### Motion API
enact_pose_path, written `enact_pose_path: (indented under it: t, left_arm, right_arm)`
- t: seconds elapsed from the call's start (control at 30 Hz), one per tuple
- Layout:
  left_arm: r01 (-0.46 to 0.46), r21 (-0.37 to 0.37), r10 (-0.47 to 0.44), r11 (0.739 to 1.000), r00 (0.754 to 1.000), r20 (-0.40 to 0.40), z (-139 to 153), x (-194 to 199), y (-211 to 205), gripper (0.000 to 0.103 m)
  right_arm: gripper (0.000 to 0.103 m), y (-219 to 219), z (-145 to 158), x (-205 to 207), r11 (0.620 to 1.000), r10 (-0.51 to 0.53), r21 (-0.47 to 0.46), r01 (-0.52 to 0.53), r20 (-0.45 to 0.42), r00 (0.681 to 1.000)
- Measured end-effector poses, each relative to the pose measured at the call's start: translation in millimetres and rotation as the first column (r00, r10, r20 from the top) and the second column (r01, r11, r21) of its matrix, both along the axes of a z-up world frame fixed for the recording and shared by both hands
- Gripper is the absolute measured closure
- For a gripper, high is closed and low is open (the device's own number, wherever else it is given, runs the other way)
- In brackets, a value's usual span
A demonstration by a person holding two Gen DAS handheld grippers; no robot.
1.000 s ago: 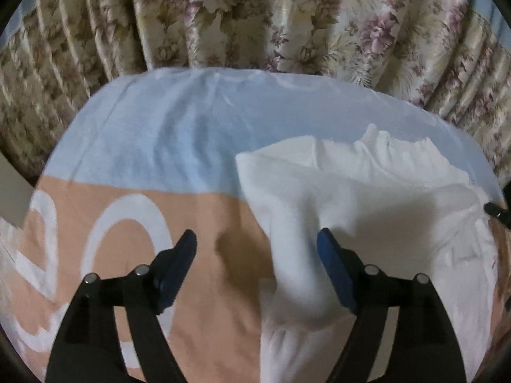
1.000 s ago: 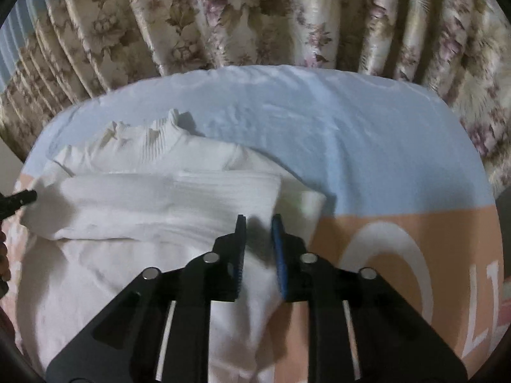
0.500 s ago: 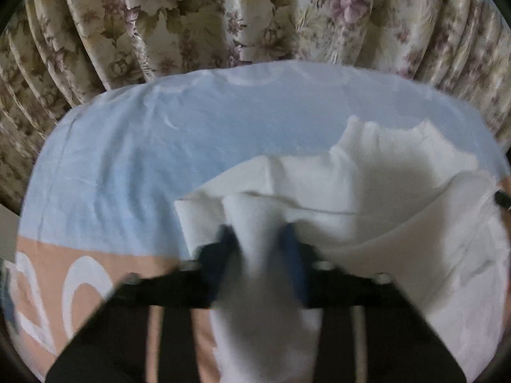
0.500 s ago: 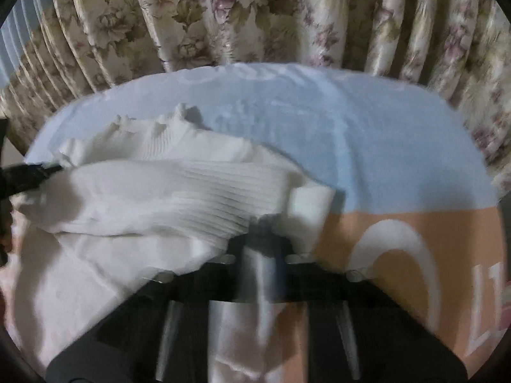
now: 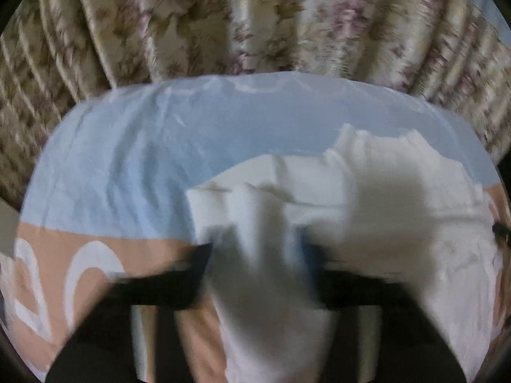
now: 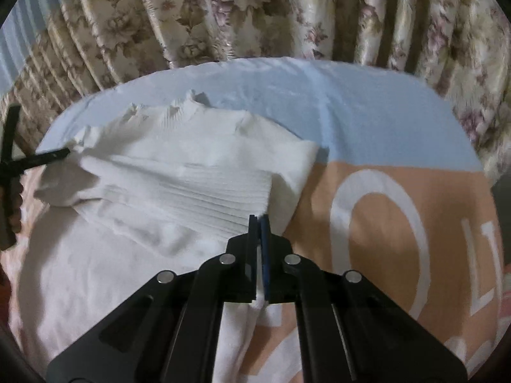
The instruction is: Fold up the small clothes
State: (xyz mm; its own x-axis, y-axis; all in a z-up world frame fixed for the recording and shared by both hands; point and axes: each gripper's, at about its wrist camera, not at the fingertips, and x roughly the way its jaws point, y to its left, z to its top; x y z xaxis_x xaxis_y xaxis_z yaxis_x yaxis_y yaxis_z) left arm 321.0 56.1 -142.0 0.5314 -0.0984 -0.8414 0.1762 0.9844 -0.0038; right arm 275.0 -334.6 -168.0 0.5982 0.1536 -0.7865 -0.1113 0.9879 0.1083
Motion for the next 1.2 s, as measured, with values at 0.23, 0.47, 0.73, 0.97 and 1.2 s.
enact_pose_path:
  t: [0.23, 0.47, 0.73, 0.97, 1.2]
  left_arm:
    - [0.115, 0.032, -0.115, 0.993, 0.993, -0.023, 4, -43, -25, 0.02]
    - [0.096, 0.036, -0.094, 0.995, 0.993, -0.066, -16, -38, -28, 0.061]
    - [0.06, -0.06, -0.066, 0.996, 0.992, -0.107, -12, -30, 1, 0.086]
    - [0.074, -0.018, -0.075, 0.997, 0.994, -0.084, -12, -35, -8, 0.079]
    - [0.069, 0.033, -0.066, 0.997, 0.995, -0.077, -12, -31, -8, 0.085]
  right_arm:
    - [0.059, -10, 12, 27, 0.998, -0.004, 0.066, 0.005, -0.025, 1.0]
    - [0.095, 17, -10, 49, 0.996, 0.089, -0.016, -0.09, -0.065, 0.994]
    - [0.095, -22, -4, 64, 0.994, -0.059, 0.091, 0.061, -0.027, 0.998]
    - [0.066, -46, -7, 40, 0.982, -0.111, 0.151, 0.115, -0.036, 0.993]
    - [0.093, -41, -21, 42, 0.97, -0.102, 0.208, 0.123, -0.107, 0.989]
